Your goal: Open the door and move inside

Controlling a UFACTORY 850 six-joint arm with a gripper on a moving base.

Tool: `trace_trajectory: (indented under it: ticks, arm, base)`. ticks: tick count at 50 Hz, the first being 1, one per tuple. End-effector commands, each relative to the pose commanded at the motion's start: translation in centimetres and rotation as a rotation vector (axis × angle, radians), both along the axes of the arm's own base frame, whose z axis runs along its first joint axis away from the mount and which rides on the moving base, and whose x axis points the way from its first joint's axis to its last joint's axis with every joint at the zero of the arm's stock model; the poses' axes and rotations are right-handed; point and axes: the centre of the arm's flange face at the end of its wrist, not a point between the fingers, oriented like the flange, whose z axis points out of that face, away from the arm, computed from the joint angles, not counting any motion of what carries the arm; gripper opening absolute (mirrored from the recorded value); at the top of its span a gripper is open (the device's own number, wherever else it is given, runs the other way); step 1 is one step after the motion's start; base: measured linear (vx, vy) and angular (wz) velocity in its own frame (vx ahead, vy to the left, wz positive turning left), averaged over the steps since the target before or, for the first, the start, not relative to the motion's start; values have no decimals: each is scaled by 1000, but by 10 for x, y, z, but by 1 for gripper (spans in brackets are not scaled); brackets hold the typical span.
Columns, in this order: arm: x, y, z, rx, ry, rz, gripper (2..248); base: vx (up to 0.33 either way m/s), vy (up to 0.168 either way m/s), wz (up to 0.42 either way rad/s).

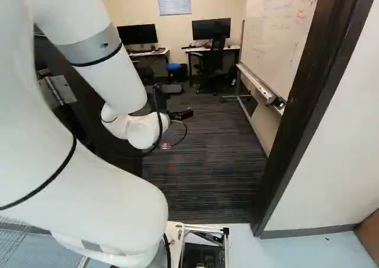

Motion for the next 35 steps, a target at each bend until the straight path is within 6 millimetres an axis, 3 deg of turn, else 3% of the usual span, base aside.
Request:
trace_trajectory:
  ticks: [17,35]
  arm:
    - [-25,-2,-8,-2,2,-2,247]
    - [-37,-2,-13,-2,3,-3,247]
  base:
    - [0,0,0]
    - [0,0,0]
